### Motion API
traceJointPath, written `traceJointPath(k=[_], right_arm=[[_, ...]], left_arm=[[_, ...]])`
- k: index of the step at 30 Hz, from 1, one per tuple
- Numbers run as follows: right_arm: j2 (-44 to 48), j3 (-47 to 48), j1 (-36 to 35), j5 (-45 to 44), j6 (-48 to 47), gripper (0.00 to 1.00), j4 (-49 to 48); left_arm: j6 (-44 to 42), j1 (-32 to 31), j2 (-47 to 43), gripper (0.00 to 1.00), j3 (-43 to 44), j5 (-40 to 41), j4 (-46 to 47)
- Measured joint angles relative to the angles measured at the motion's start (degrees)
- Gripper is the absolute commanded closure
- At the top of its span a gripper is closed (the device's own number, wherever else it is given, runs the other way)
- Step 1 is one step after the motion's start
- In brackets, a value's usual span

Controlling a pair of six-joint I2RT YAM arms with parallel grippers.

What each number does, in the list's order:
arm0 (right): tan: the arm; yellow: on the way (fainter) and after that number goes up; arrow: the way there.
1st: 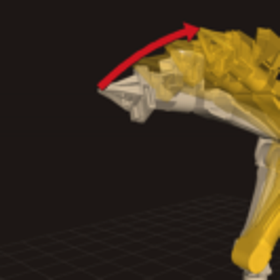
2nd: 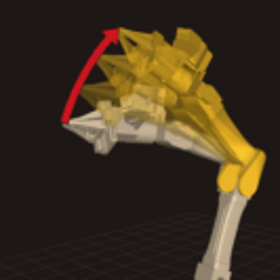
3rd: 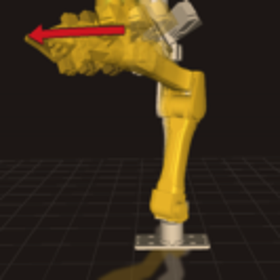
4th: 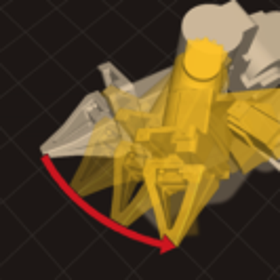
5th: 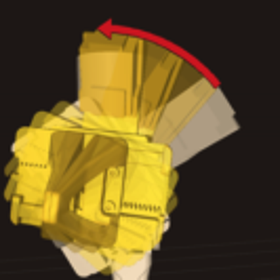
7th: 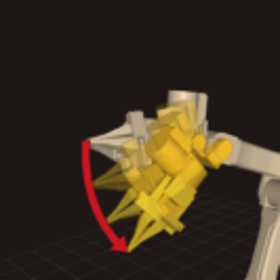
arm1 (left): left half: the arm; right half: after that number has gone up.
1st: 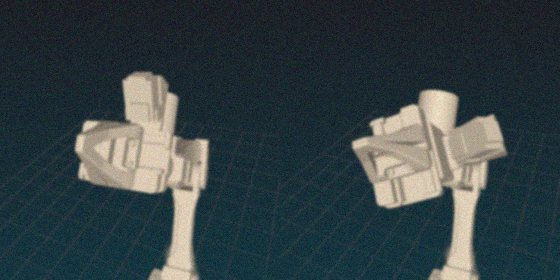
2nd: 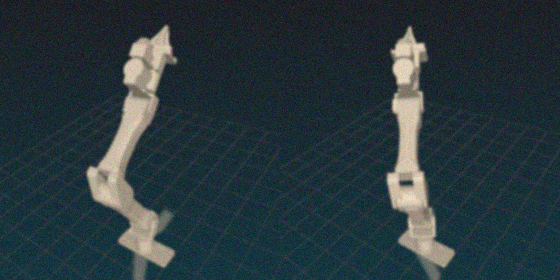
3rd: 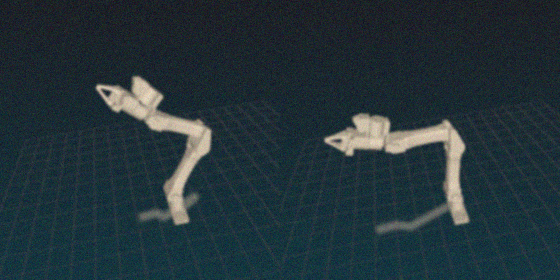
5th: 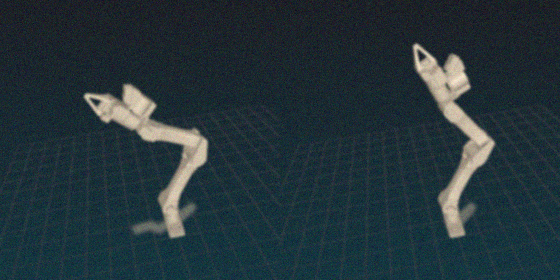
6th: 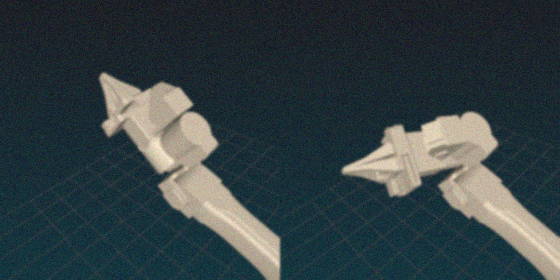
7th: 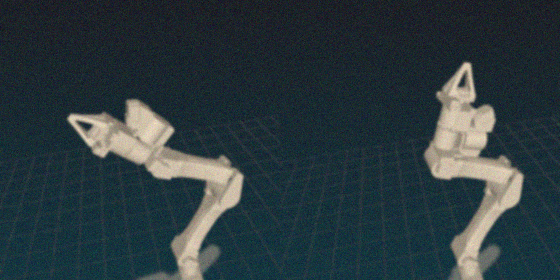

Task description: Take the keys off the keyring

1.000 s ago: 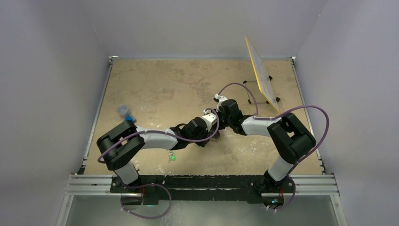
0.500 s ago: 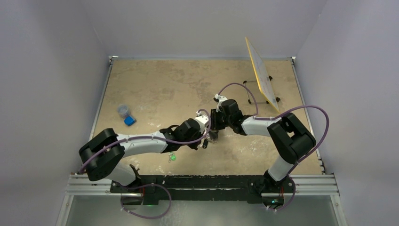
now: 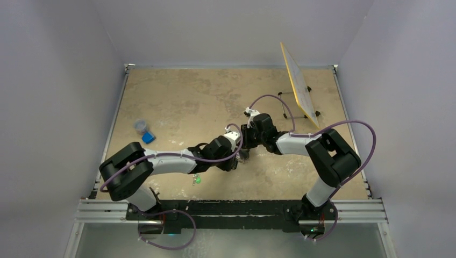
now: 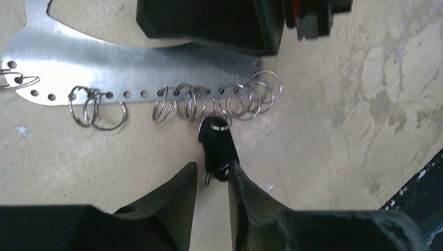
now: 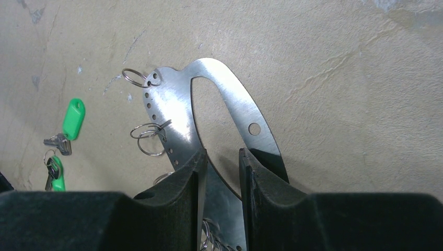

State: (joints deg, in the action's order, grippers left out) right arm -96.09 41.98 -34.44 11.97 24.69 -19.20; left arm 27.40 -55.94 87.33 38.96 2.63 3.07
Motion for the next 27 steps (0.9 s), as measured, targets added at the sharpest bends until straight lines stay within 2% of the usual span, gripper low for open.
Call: traceJointPath(k=[5,10,15,21,27], right_arm=[[0.1,-0.2,0.0,0.0,-0.1,0.67,-0.2],[0.1,-0.3,0.0,0.1,-0.1,0.67,-0.4],[0.1,-0.3,0.0,0.2,-0.1,0.68,-0.4],[0.1,-0.3,0.0,0.2,-0.1,0.67,-0.4],[0.1,-0.3,0.0,0.2,-0.1,0.67,-0.4]], left_arm=[[2.0,0.0,5.1,0.71,3.6,0.6,0.9],[3.5,0.0,6.6,0.72,4.9,1.0,1.2],[3.7,0.0,7.3,0.81,5.6,1.0,1.1],[4.9,0.0,7.7,1.00,5.9,0.5,1.8],[4.4,-0.1,7.1,1.00,7.2,1.4,-0.5]])
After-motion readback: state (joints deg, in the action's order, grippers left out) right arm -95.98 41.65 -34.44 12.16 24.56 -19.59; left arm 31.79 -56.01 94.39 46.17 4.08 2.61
